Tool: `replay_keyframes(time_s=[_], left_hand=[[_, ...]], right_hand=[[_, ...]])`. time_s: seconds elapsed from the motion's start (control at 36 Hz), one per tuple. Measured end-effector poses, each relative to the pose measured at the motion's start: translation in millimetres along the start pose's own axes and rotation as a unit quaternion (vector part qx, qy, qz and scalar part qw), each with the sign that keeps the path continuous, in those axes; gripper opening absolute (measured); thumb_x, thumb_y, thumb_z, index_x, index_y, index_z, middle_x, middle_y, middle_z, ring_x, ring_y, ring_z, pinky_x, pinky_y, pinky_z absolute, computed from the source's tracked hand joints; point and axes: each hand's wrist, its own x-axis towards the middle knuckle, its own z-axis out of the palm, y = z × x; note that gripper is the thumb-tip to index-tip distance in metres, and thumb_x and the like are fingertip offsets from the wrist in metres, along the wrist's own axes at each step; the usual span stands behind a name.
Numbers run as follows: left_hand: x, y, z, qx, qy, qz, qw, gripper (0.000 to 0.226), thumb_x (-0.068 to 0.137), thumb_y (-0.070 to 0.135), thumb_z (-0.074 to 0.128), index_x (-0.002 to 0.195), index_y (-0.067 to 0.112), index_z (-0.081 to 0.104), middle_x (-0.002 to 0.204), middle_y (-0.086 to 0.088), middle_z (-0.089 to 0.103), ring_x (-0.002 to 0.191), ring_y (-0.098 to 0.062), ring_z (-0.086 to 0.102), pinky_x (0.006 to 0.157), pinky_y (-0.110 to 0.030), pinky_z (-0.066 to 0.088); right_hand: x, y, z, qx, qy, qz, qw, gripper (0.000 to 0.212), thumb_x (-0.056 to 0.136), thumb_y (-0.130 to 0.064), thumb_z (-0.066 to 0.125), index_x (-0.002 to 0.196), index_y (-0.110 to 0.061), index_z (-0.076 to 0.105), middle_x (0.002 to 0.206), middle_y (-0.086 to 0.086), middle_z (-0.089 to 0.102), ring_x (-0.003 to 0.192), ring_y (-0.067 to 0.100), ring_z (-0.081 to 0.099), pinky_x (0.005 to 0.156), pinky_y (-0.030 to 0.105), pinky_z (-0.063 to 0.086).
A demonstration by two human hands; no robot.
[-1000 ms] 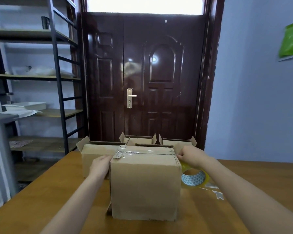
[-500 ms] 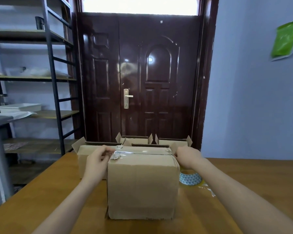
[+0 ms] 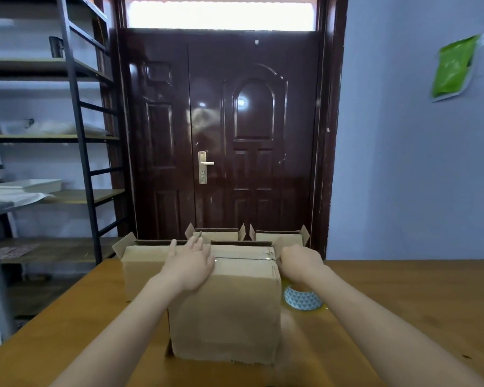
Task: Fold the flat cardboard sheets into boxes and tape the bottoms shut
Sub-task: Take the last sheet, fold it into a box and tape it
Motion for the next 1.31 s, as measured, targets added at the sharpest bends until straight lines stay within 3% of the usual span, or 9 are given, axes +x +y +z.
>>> replay_keyframes(time_s=[0.25, 0.39, 0.58, 0.72, 0.94, 1.06, 1.14, 1.22, 1.31], left_hand=[[-9, 7, -3, -0.071, -0.032, 0.155, 0.985, 0.047, 0.104, 0.034, 0.016, 0.151, 0.032, 0.015, 0.158, 0.015, 0.008, 0.145, -0.002, 0.004, 0.116, -0.025, 0.000], [-15, 27, -9, -0.090, -0.036, 0.190, 0.977, 0.047, 0.103, 0.031, 0.020, 0.150, 0.035, 0.022, 0.155, 0.022, 0.017, 0.143, 0.003, 0.009, 0.114, -0.029, 0.004], [-16, 53, -4, -0.071, 0.016, 0.153, 0.985, 0.043, 0.099, 0.047, 0.025, 0.127, 0.022, 0.045, 0.135, 0.004, 0.043, 0.126, -0.018, 0.041, 0.103, -0.044, 0.030], [-13, 60, -3, -0.050, -0.005, 0.151, 0.987, 0.048, 0.092, 0.065, 0.018, 0.140, 0.059, 0.019, 0.125, 0.005, 0.035, 0.123, -0.018, 0.033, 0.101, -0.051, 0.030], [-12, 58, -4, -0.053, -0.052, 0.148, 0.986, 0.066, 0.079, 0.082, 0.023, 0.140, 0.058, 0.018, 0.154, 0.015, 0.017, 0.142, -0.019, 0.014, 0.109, -0.060, 0.015], [-12, 58, -3, -0.060, -0.054, 0.161, 0.984, 0.075, 0.076, 0.083, 0.026, 0.144, 0.053, 0.015, 0.157, 0.017, 0.011, 0.147, -0.016, 0.004, 0.113, -0.060, 0.004], [-12, 59, -4, -0.047, -0.051, 0.189, 0.980, 0.094, 0.064, 0.087, 0.019, 0.148, 0.045, 0.013, 0.159, 0.016, 0.008, 0.147, -0.008, 0.001, 0.114, -0.052, -0.008], [-9, 58, -3, -0.068, -0.058, 0.186, 0.978, 0.100, 0.058, 0.088, 0.017, 0.148, 0.046, 0.012, 0.159, 0.016, 0.008, 0.146, -0.007, 0.003, 0.117, -0.046, 0.001], [-5, 56, -1, -0.069, -0.057, 0.192, 0.977, 0.103, 0.054, 0.091, 0.012, 0.147, 0.047, 0.011, 0.158, 0.017, 0.009, 0.146, -0.007, 0.005, 0.118, -0.045, 0.007]], right_hand=[[-3, 0, -1, 0.008, 0.002, -0.005, 1.000, 0.025, 0.095, -0.019, 0.037, 0.095, -0.010, 0.061, 0.081, 0.002, 0.054, 0.074, 0.023, 0.054, 0.060, 0.031, 0.042], [-4, 0, -3, 0.000, -0.003, -0.005, 1.000, 0.026, 0.093, -0.011, 0.037, 0.101, -0.009, 0.062, 0.093, 0.008, 0.062, 0.075, 0.024, 0.052, 0.063, 0.033, 0.043], [-2, 1, 0, 0.002, 0.003, -0.011, 1.000, 0.028, 0.097, -0.021, 0.037, 0.100, -0.010, 0.063, 0.085, 0.004, 0.056, 0.075, 0.023, 0.053, 0.062, 0.032, 0.042], [-1, 6, 4, 0.036, 0.010, -0.009, 0.999, 0.029, 0.098, -0.026, 0.038, 0.098, -0.010, 0.063, 0.080, 0.001, 0.054, 0.076, 0.022, 0.055, 0.062, 0.030, 0.043], [-4, 45, 12, 0.302, -0.038, -0.017, 0.952, 0.046, 0.096, -0.034, 0.050, 0.054, -0.017, 0.052, 0.055, -0.004, 0.047, 0.050, 0.009, 0.045, 0.055, 0.024, 0.038], [-12, 65, 21, 0.410, -0.062, -0.039, 0.909, 0.042, 0.092, -0.039, 0.056, 0.057, -0.017, 0.054, 0.055, -0.004, 0.051, 0.052, 0.009, 0.051, 0.063, 0.025, 0.045], [-19, 77, 27, 0.483, -0.078, -0.031, 0.872, 0.041, 0.092, -0.045, 0.055, 0.077, -0.008, 0.062, 0.071, 0.005, 0.062, 0.065, 0.015, 0.062, 0.070, 0.024, 0.050], [-22, 84, 32, 0.498, -0.092, -0.023, 0.862, 0.053, 0.091, -0.051, 0.052, 0.095, 0.001, 0.066, 0.076, 0.006, 0.066, 0.071, 0.017, 0.066, 0.073, 0.024, 0.053], [-19, 82, 32, 0.470, -0.089, -0.020, 0.878, 0.057, 0.088, -0.057, 0.052, 0.089, -0.002, 0.067, 0.078, 0.008, 0.068, 0.074, 0.022, 0.067, 0.079, 0.030, 0.054]])
